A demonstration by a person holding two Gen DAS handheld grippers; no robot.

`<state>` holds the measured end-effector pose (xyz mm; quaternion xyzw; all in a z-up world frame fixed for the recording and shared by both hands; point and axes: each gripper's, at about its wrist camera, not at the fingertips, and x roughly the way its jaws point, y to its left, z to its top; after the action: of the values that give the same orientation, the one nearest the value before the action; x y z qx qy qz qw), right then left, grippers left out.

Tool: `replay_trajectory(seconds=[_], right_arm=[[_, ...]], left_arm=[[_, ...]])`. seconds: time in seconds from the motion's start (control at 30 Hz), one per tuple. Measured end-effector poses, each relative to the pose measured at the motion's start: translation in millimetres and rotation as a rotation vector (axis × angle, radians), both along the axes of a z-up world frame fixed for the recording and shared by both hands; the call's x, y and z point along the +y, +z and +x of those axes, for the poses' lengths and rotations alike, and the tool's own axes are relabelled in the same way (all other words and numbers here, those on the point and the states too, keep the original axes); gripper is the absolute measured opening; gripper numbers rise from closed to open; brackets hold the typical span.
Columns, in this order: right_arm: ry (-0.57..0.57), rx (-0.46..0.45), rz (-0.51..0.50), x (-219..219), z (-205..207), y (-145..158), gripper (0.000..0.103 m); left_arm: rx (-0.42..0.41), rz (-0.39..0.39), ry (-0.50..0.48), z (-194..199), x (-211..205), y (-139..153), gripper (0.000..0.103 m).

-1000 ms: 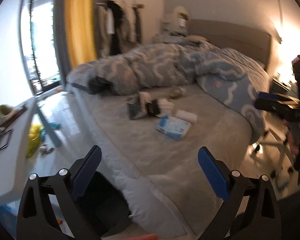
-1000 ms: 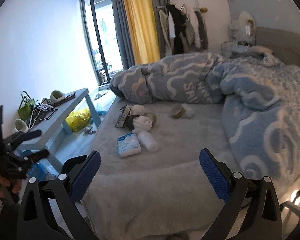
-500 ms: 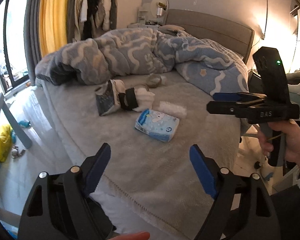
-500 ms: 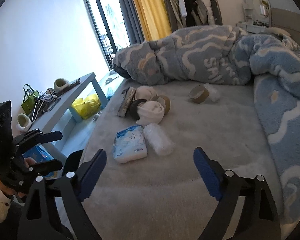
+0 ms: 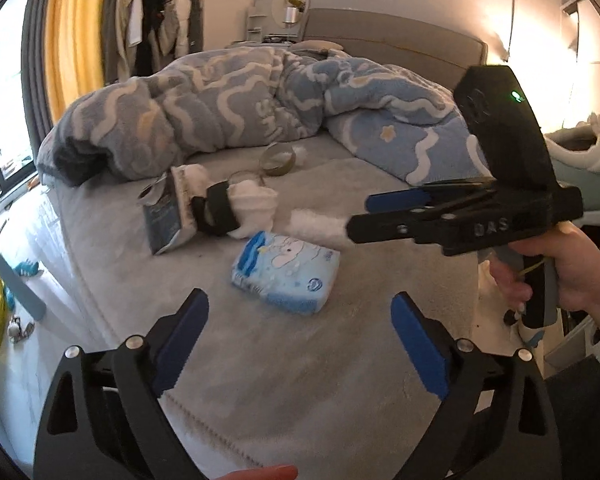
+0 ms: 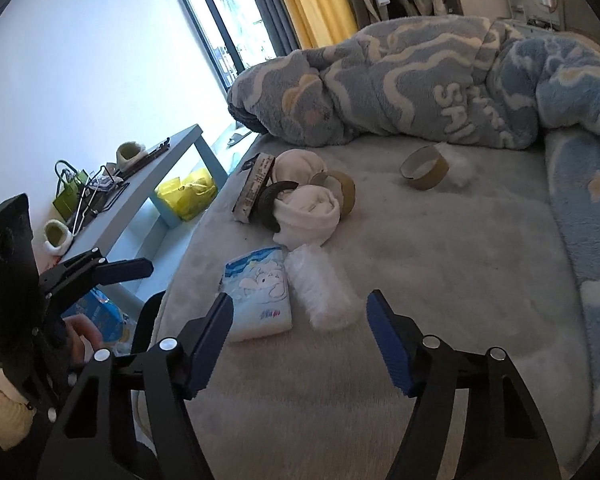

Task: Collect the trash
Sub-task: 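Grasp the blue diaper pack with the left gripper while the right gripper grasps the bubble wrap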

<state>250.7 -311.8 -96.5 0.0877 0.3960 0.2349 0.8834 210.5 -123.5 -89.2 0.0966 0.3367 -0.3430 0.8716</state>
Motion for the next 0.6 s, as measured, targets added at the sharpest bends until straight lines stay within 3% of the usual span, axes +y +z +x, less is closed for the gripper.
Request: replay_trajectory(seconds=[0.33, 0.6], right_arm=[[0.020, 0.054, 0.013, -3.3, 29.1, -19.4, 0.061], [0.056, 0.108, 0.088, -7.6, 43.5, -34.1, 0.054]], left_arm=[[0.074, -0.022, 0.012, 33.8, -7.2, -18.0, 0.095], [0.106, -0.005, -0.024, 48.1, -22.1, -30.6, 0.095]])
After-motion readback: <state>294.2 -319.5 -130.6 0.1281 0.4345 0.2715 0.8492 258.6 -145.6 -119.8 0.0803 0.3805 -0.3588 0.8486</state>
